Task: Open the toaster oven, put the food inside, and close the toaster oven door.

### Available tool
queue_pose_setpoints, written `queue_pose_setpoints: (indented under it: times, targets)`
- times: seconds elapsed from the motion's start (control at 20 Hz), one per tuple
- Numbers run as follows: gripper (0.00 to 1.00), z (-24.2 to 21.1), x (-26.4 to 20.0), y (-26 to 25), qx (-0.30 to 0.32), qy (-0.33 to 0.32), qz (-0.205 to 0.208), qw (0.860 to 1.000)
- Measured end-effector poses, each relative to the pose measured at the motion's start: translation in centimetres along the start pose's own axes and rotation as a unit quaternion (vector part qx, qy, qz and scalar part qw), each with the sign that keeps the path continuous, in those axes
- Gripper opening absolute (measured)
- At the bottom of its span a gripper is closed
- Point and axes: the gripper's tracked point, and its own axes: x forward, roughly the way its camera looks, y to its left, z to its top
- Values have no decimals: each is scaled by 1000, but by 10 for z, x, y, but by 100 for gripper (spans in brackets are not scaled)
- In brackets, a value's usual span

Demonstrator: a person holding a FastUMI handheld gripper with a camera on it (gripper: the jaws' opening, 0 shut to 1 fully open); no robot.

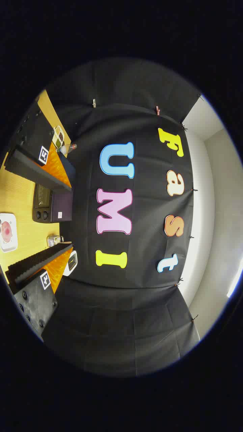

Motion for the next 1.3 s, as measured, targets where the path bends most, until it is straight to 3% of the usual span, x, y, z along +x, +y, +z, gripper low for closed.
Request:
queue_pose_setpoints:
  times: [1.3]
  targets:
    - [98,4,-3,19,-2,1,-8,1000]
